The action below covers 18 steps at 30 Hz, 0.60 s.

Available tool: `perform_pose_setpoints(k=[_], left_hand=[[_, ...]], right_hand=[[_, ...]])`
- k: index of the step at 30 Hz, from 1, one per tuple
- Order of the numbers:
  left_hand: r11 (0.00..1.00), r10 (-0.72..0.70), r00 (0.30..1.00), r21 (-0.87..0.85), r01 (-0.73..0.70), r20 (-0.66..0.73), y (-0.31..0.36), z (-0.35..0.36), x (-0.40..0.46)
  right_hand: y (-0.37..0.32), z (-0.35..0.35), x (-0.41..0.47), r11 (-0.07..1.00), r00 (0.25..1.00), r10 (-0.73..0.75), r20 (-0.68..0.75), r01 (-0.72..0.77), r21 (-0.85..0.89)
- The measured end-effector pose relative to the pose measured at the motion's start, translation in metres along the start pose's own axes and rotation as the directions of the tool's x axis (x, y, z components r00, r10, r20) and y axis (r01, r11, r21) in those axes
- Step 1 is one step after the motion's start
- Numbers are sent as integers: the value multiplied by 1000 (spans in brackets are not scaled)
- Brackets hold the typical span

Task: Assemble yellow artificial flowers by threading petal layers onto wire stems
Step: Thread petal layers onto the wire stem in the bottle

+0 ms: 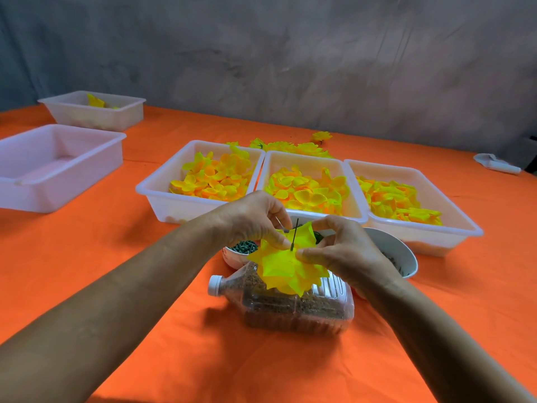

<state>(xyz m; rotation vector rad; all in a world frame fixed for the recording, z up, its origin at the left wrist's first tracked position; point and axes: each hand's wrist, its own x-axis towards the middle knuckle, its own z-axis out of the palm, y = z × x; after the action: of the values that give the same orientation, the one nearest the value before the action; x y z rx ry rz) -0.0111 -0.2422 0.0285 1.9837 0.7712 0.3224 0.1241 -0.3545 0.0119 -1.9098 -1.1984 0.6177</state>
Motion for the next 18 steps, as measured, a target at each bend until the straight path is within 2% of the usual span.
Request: perform_pose_setpoints(k=[6, 9, 12, 15, 18], left_hand=[[998, -37, 999, -52, 36, -21, -6, 1, -2], [997, 36, 996, -63, -41, -79, -5, 3, -5], [988, 153, 976, 8, -153, -158, -2, 4, -11], [971, 236, 949, 3, -241, -208, -1, 4, -21], [963, 270, 950, 42, -267, -158, -5, 5, -30]], right_hand=[[8, -1, -3, 999, 998, 51, -42, -50, 21], [5, -1, -12, 996, 989, -40, -139, 27, -89], [4, 1, -20, 977, 962, -199, -188, 180, -112], [3, 6, -24, 951, 934, -301, -193, 280, -129], [3, 9, -23, 946, 935, -321, -149, 309, -96]])
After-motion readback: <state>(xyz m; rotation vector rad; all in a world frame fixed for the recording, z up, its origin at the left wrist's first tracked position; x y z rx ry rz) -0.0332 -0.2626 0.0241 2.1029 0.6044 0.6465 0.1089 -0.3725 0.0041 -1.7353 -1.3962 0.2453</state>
